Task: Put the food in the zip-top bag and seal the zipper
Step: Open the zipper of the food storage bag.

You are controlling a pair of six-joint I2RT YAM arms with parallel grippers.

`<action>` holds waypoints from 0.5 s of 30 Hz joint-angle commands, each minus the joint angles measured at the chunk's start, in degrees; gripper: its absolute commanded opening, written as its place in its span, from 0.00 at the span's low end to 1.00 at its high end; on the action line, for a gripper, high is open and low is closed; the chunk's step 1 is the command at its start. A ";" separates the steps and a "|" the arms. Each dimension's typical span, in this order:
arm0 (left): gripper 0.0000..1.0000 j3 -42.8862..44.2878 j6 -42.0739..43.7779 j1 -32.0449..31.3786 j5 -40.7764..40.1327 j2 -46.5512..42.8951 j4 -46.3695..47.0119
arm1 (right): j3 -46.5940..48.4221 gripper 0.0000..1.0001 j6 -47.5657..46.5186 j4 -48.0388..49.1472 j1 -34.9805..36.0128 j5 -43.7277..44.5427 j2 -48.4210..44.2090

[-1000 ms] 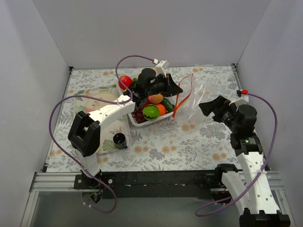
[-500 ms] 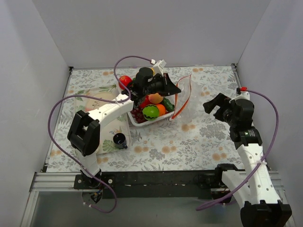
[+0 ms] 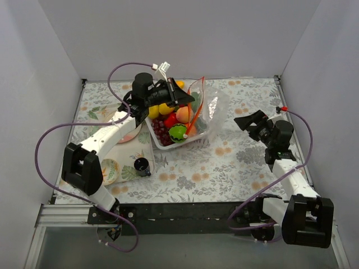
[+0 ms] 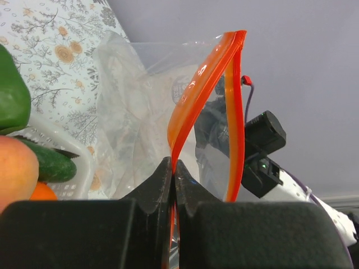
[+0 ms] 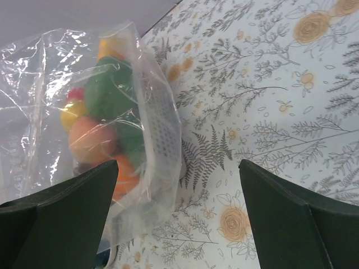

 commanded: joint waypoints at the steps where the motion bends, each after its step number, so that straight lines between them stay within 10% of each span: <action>1: 0.00 -2.34 0.68 4.39 6.35 -3.08 -4.07 | -3.17 0.98 5.66 19.93 1.17 -5.77 4.20; 15: 0.00 -8.32 3.75 10.21 6.11 -3.08 -9.43 | -1.42 0.91 4.26 29.79 11.90 0.29 17.83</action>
